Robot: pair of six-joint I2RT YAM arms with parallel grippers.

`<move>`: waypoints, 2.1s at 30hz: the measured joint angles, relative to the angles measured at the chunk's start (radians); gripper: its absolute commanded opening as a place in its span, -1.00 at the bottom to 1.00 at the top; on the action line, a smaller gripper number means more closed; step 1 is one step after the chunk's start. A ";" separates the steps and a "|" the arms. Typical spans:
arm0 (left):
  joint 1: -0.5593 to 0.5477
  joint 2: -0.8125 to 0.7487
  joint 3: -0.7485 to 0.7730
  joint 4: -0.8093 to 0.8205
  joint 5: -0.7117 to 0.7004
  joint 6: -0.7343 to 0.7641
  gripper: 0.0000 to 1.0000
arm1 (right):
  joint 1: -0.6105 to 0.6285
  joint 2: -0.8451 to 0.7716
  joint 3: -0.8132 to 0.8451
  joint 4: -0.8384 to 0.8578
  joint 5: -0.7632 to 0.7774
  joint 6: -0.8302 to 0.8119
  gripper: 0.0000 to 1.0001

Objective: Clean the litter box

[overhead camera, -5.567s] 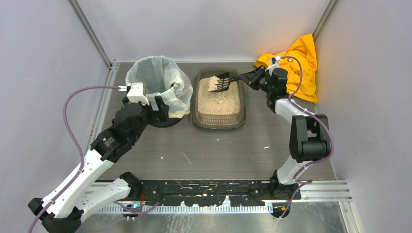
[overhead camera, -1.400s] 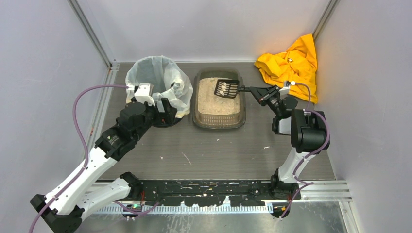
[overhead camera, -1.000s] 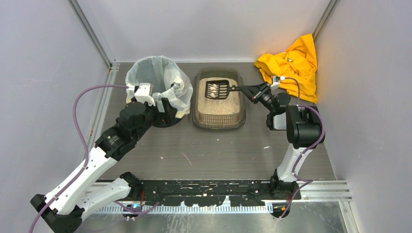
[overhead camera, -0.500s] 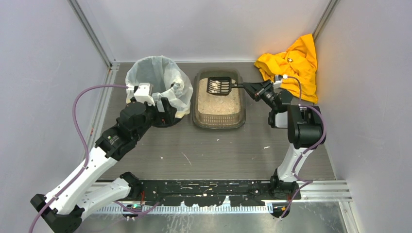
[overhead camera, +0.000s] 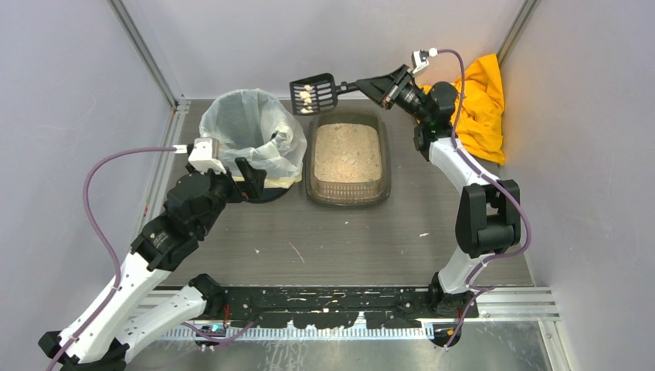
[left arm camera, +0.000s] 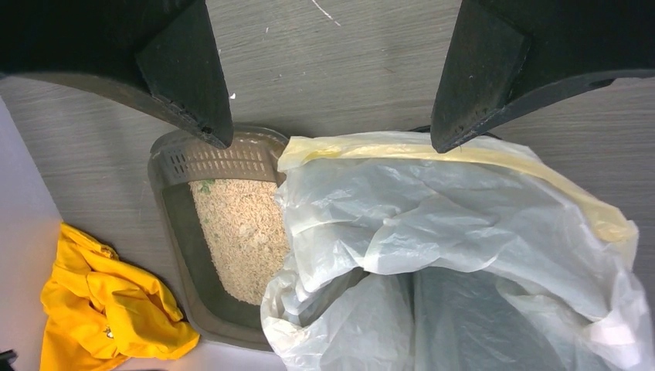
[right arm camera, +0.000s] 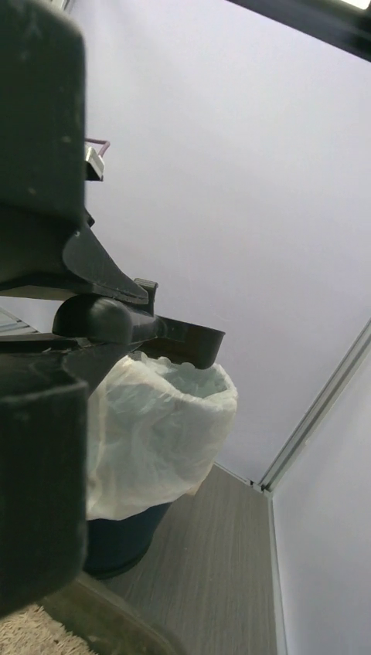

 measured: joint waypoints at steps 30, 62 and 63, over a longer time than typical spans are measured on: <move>0.000 -0.204 0.039 -0.138 -0.204 0.042 0.78 | 0.436 0.311 0.896 -1.084 0.190 -0.967 -0.98; 0.000 -0.148 0.022 -0.143 -0.184 0.058 0.76 | 0.209 -0.116 0.364 -0.634 0.534 -0.928 -0.98; 0.000 -0.144 0.016 -0.142 -0.180 0.058 0.76 | 0.159 -0.154 0.308 -0.611 0.533 -0.892 -0.98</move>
